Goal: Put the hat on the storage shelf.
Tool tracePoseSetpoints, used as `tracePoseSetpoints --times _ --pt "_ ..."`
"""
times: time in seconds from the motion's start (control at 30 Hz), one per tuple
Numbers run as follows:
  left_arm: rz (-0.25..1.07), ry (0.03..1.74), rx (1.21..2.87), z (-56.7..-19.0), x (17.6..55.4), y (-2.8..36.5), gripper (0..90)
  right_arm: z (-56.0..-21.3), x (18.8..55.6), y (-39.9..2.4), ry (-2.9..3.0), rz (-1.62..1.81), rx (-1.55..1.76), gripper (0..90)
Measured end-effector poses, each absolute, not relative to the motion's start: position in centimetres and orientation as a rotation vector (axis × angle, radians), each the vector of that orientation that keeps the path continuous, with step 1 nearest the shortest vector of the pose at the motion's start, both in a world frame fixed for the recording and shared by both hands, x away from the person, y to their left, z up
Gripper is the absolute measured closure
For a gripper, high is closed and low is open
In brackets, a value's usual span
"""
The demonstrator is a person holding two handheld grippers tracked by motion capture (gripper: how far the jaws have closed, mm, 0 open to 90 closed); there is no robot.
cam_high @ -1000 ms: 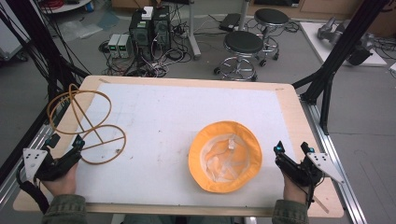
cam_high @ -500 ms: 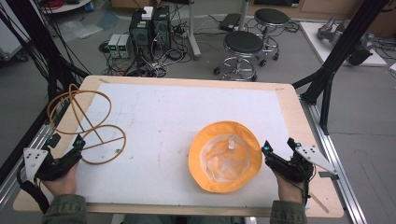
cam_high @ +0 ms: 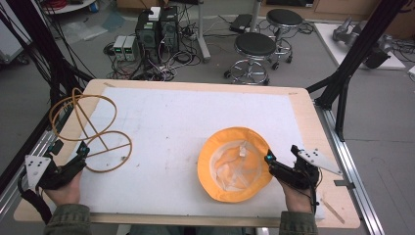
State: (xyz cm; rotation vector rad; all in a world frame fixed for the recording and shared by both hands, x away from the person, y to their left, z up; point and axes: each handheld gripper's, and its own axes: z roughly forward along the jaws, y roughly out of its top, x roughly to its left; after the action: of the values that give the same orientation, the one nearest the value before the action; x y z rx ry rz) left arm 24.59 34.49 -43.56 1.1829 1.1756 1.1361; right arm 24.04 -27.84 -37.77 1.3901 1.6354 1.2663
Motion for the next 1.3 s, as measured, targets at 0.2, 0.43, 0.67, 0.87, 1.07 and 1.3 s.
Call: tracePoseSetpoints --times 0.2,0.43,0.67,0.87,1.07,1.3 --pt "1.152 1.159 1.21 -43.5 24.6 34.2 24.3 -37.9 24.4 -27.4 1.698 1.289 1.436 14.2" --pt "1.159 1.15 1.223 -43.5 24.7 34.0 24.3 -38.3 24.9 -26.8 1.755 1.289 1.502 17.3" --pt "1.161 1.144 1.223 -43.5 24.7 34.0 24.3 -38.4 25.4 -26.6 1.886 1.35 1.565 48.5" --pt "1.166 1.124 1.225 -43.4 24.6 33.9 24.3 -38.8 25.7 -27.3 1.925 1.488 1.646 81.7" --pt "1.165 1.121 1.231 -43.4 24.7 33.9 24.3 -38.9 25.6 -27.2 1.897 1.488 1.651 84.6" --pt "1.165 1.124 1.225 -43.5 24.7 34.0 24.3 -38.9 25.5 -26.8 1.874 1.492 1.622 84.8"
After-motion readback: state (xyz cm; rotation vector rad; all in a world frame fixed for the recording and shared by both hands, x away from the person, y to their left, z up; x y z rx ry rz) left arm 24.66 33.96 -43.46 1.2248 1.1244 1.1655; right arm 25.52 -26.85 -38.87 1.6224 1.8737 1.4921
